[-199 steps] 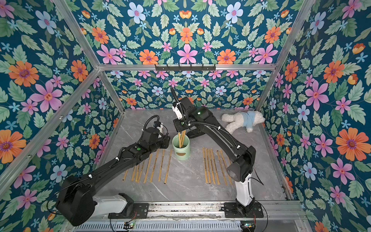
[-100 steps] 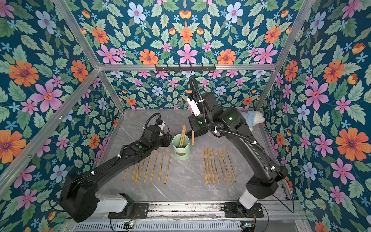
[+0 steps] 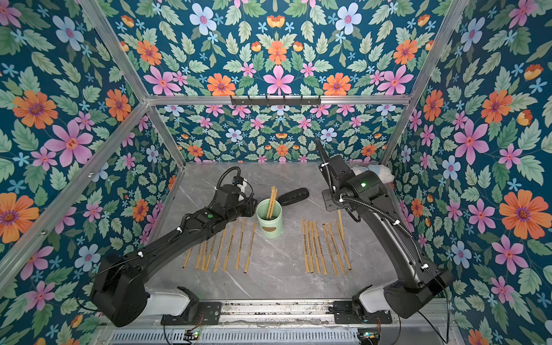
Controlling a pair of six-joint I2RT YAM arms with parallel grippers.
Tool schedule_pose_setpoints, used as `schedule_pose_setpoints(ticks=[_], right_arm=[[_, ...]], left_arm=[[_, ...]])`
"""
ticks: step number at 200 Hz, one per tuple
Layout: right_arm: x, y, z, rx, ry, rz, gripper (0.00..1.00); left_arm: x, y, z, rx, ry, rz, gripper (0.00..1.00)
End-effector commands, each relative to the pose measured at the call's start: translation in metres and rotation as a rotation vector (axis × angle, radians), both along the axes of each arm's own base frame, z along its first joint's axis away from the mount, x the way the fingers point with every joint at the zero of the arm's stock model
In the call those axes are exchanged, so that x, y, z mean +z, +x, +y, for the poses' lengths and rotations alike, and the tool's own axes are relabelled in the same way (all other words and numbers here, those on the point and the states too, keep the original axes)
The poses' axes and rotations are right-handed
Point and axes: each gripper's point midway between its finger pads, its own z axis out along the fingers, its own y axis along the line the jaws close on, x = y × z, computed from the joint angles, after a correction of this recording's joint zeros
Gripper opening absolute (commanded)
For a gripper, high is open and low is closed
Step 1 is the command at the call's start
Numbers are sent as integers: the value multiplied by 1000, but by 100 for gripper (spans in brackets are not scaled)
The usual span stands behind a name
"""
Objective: Take the straws out of the storage container
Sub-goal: Place the straw at the center of the board.
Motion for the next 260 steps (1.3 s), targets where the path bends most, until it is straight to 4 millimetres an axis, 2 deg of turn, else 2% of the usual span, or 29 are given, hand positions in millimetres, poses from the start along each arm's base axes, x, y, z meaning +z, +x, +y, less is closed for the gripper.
schedule_pose_setpoints(ticks=[1, 60, 110, 135, 140, 162, 260], right_arm=[[-19, -8, -19, -55, -63, 90, 7], [-74, -8, -54, -158, -130, 275, 7], [-115, -7, -68, -199, -187, 425, 7], [-131, -4, -71, -216, -196, 479, 7], [-142, -2, -71, -219, -207, 520, 7], [-159, 2, -70, -226, -220, 573, 7], [-212, 25, -74, -273, -178, 685, 7]], left_arm=[[5, 3, -3, -6, -14, -14, 44], [1, 3, -4, -10, -8, -8, 44], [-1, 2, -2, -6, -4, -8, 44], [-3, 0, -1, -7, 3, -7, 44], [-3, 1, -1, -7, 4, -7, 44], [-4, 0, 0, -4, 5, -8, 44], [-16, -2, 3, 1, 25, 6, 44]])
